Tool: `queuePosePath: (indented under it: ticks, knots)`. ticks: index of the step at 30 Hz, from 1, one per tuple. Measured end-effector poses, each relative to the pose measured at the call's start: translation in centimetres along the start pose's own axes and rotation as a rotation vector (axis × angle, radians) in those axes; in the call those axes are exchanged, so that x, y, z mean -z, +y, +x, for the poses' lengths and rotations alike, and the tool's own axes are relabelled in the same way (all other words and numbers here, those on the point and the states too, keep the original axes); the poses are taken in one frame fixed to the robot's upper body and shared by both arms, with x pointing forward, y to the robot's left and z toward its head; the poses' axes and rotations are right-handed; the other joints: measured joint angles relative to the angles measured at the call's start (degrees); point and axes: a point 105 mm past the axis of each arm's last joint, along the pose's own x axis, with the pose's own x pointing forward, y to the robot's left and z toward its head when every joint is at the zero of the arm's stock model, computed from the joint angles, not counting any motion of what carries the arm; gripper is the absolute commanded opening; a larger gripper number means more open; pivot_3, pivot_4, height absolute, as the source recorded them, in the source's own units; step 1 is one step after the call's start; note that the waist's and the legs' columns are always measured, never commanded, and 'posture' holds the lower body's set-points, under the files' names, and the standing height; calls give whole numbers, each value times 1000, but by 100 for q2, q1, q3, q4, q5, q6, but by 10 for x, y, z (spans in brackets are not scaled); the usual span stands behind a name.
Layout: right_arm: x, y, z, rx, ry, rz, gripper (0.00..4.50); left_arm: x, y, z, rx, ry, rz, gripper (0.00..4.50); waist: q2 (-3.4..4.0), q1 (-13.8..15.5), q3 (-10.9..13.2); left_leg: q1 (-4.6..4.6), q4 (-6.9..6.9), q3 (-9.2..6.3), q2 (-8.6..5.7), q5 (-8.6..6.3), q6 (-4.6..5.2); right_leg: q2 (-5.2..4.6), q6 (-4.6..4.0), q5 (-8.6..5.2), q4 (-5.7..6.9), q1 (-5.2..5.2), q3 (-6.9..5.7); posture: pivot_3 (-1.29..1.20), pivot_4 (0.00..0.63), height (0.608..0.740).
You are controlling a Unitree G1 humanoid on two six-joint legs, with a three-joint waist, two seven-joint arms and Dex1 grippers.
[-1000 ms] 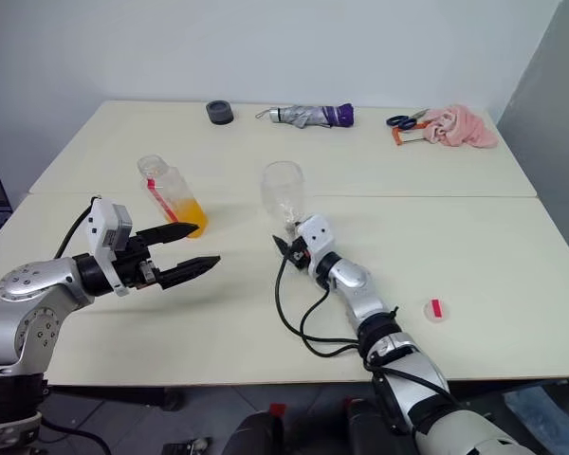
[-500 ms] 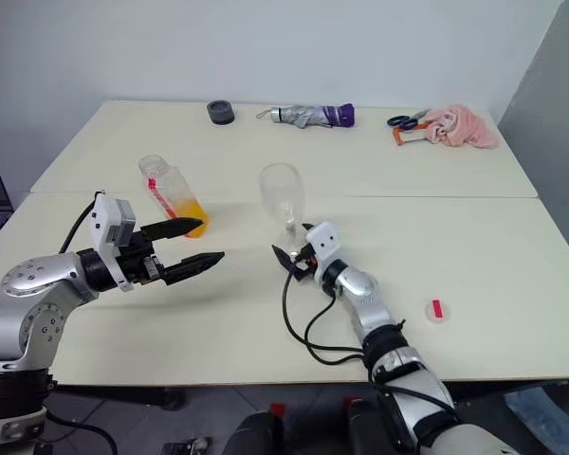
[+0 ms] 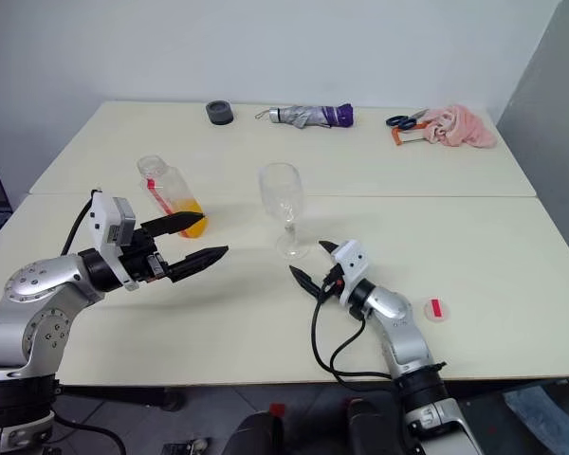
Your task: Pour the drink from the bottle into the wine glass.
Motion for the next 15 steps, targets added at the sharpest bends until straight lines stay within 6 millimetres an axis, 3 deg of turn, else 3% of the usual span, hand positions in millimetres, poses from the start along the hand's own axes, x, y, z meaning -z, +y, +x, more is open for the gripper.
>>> queuePosePath:
  ticks: [6, 12, 15]
  knots:
    - [-6, 3, -25, -51, 51, -71, 4485, 19, 3, -5, -145, -19, -46, 4500, -1, 12, 0, 1, 2, 1, 0, 0, 0, -1, 2, -1, -1, 2, 2, 0, 150, 740]
    - [-28, 5, -46, -127, 75, -111, 4485, 43, 16, -21, -400, -9, -24, 4500, -4, 28, -2, 1, 4, -5, 0, 0, 0, -4, 2, 0, -3, 5, -2, 0, 150, 740]
    - [-36, 15, -56, -202, 100, -110, 4485, 46, 23, -24, -521, -27, 8, 4500, -5, 63, -2, 1, 5, -7, -3, 0, 0, -4, 2, -1, -4, 9, -2, 0, 150, 740]
